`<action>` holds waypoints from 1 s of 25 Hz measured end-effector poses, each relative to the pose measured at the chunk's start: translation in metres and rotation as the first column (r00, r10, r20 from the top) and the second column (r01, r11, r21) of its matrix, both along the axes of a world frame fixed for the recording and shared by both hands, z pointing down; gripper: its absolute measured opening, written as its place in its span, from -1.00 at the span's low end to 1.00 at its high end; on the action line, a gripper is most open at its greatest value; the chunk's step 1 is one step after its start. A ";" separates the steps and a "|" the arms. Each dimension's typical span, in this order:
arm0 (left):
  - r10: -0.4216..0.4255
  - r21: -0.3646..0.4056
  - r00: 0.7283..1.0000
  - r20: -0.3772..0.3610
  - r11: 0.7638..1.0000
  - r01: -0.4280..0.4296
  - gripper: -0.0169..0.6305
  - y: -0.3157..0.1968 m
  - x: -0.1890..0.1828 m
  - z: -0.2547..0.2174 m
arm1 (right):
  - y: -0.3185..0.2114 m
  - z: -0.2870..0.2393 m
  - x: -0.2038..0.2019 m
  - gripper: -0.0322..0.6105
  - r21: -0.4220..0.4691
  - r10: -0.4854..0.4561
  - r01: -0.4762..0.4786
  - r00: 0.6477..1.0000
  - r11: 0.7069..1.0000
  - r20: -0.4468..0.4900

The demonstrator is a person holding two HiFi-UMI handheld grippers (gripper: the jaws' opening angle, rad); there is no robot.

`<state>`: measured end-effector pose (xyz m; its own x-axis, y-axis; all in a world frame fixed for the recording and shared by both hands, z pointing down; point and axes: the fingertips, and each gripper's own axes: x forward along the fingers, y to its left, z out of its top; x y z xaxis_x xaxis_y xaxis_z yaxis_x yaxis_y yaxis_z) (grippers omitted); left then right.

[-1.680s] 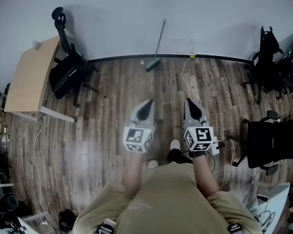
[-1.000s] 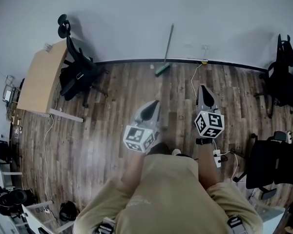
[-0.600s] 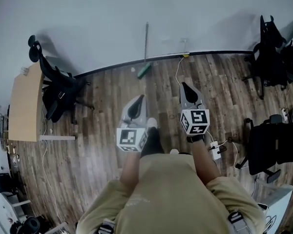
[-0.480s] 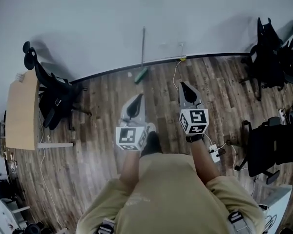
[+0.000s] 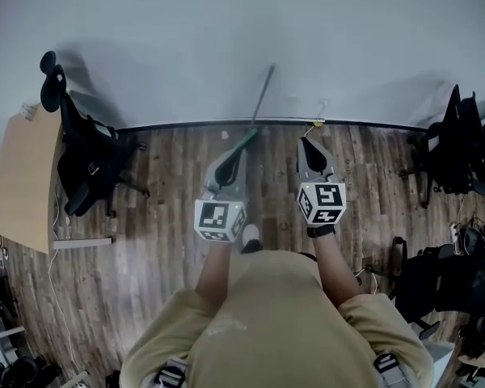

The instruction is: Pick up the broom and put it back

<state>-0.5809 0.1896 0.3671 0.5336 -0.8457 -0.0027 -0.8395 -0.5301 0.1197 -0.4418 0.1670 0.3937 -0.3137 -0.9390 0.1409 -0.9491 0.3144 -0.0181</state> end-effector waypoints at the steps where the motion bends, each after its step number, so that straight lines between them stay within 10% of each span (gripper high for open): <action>1: -0.006 -0.008 1.000 -0.007 1.000 0.006 -0.95 -0.011 -0.010 0.004 | -0.012 0.004 -0.012 -0.88 -0.008 -0.010 0.010 1.000 1.000 -0.006; 19: -0.075 -0.182 0.997 0.022 0.980 0.078 -0.94 -0.154 -0.050 0.079 | -0.184 0.069 -0.078 -0.88 -0.133 -0.130 0.136 0.990 0.982 0.049; 25: -0.057 -0.252 0.994 0.088 0.965 0.078 -0.94 -0.255 -0.009 0.086 | -0.288 0.068 -0.045 -0.88 -0.135 -0.147 0.159 0.985 0.978 0.095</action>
<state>-0.5900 -0.0654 0.4529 0.4651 -0.8471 0.2572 -0.8845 -0.4326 0.1746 -0.4871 -0.1208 0.4618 -0.4688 -0.8512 0.2361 -0.8830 0.4445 -0.1508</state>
